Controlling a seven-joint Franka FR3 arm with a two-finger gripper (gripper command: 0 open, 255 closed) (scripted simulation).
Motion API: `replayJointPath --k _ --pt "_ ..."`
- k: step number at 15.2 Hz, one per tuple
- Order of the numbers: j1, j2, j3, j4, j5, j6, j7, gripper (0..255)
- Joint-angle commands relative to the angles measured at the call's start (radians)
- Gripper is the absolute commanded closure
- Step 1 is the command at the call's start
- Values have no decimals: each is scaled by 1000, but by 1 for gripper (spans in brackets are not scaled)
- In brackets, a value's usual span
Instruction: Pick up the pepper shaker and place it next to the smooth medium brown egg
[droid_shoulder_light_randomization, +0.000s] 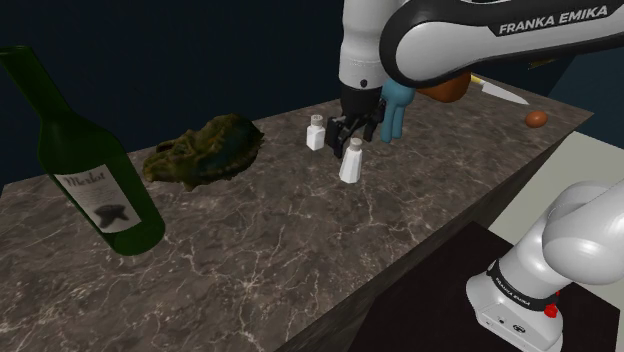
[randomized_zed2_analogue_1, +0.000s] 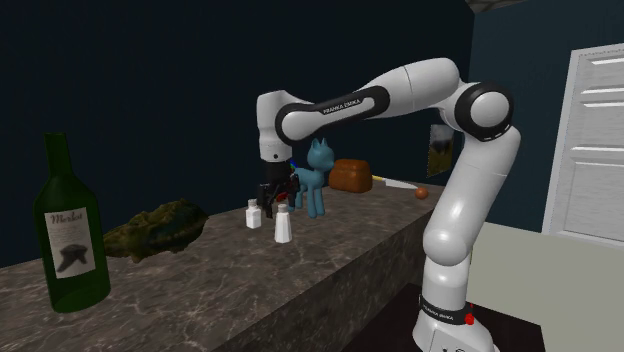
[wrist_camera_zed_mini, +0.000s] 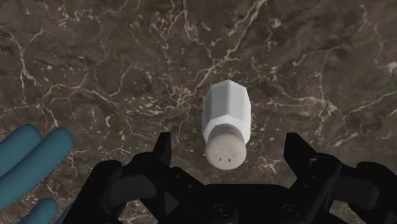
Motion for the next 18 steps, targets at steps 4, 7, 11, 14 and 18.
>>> replayJointPath --k 4,7,11,14,18 --pt "0 3 1 -9 -1 12 1 0" --pt "0 3 1 -9 -1 12 1 0" --pt "0 2 1 -9 -1 12 1 255" --pt "0 3 1 -9 -1 12 1 255" --pt "-1 1 0 3 -1 -2 -1 255"
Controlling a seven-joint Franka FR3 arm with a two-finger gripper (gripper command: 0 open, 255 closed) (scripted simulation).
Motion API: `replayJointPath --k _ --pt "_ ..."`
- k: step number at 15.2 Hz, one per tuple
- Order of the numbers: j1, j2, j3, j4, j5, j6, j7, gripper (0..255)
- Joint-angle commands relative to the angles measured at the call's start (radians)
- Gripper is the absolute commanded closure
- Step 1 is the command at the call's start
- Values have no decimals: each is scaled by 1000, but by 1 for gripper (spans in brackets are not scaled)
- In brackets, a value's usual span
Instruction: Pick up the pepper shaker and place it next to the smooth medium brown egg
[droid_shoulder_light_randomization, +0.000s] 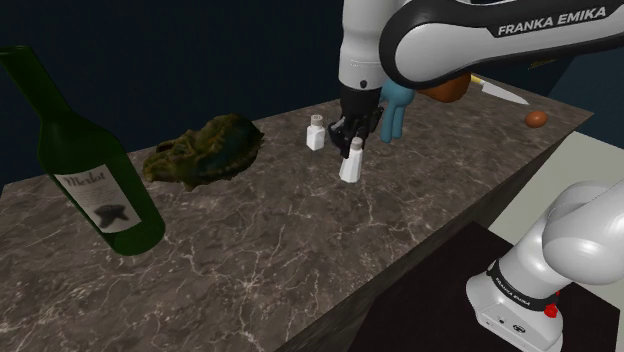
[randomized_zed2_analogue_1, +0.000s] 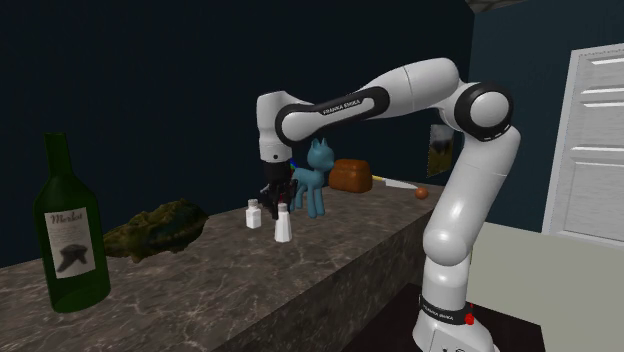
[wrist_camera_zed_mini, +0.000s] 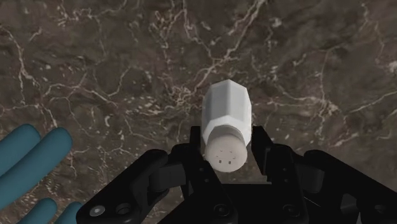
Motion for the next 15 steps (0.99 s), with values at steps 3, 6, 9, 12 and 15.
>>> replayJointPath --k 3,6,9,12,15 --pt "-1 -3 -3 43 0 -46 -5 255" --pt "-3 -3 -6 83 0 -86 -9 255" --pt "-4 -1 -7 125 -1 -126 -12 255" --pt "-6 2 -9 169 -3 -166 -15 255" --pt "-7 8 -10 215 -6 -207 -17 255"
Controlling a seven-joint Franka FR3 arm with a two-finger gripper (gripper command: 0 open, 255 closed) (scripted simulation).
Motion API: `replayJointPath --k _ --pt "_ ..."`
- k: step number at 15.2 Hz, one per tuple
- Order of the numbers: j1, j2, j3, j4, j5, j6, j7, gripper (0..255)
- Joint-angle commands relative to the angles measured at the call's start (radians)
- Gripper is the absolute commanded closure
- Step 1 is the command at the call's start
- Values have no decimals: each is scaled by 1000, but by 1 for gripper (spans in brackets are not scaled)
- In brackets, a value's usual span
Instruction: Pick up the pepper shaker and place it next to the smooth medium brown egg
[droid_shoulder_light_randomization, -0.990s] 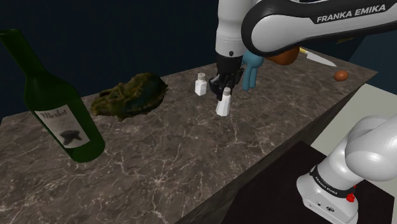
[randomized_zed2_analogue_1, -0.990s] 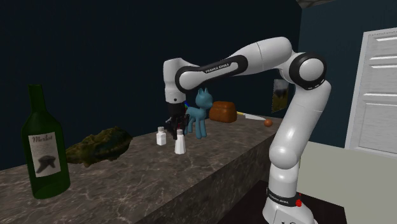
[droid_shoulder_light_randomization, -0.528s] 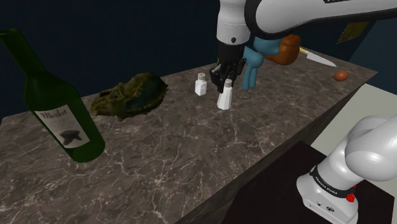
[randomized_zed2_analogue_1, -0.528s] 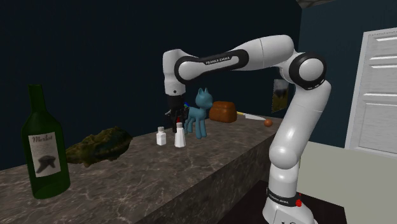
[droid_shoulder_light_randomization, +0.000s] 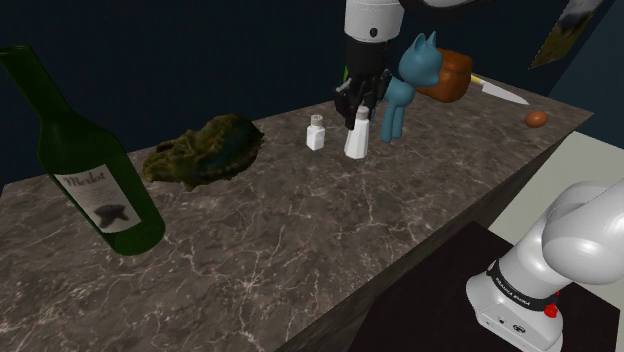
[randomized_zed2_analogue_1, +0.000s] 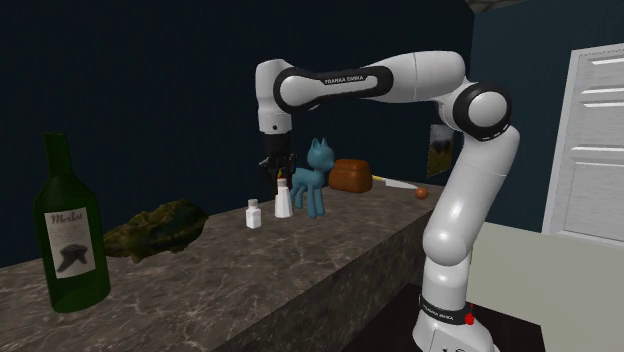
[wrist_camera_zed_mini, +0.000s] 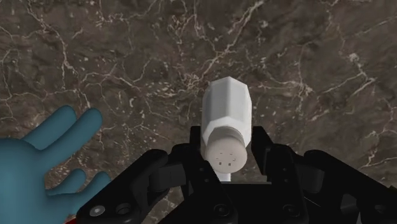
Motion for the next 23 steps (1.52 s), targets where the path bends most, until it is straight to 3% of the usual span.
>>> replayJointPath --k 1,18,23 --pt "-2 6 -1 33 -3 -28 -3 255" --pt "-10 88 10 348 -33 -267 -1 255" --pt "-41 -2 -69 256 -19 -251 -114 255"
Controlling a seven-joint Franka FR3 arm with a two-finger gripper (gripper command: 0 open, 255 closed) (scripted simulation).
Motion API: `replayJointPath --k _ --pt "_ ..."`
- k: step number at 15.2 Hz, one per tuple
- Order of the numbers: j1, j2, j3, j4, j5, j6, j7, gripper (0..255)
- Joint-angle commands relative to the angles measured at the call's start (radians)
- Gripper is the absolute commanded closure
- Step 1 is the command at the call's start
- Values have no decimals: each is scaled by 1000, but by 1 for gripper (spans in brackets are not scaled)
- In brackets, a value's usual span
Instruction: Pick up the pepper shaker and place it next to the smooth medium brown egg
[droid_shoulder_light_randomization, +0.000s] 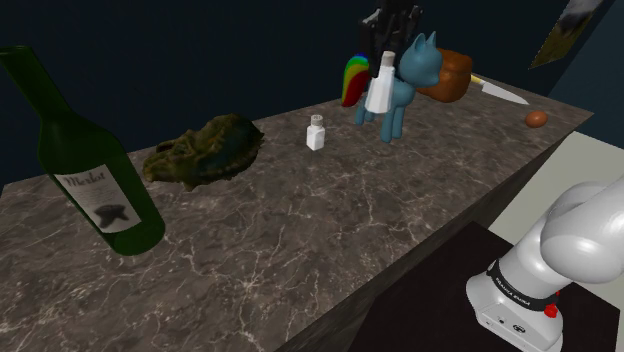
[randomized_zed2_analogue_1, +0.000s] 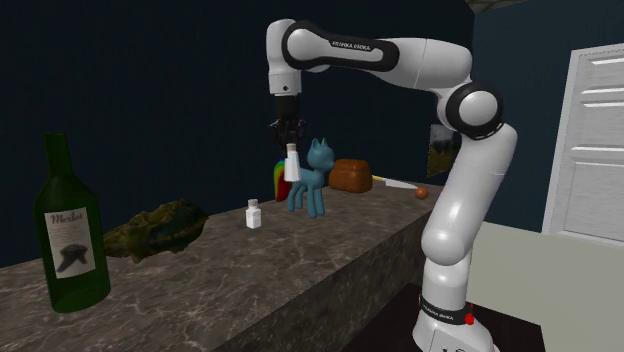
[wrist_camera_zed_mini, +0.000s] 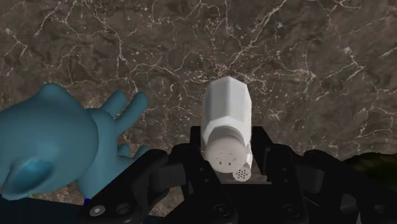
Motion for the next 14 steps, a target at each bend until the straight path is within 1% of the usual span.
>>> replayJointPath --k 1,7,14 --pt "-15 -39 -40 -41 2 8 -57 255" --pt "-54 -128 -156 -136 -14 26 -217 255" --pt "-101 -179 -290 -193 -56 47 -394 255"
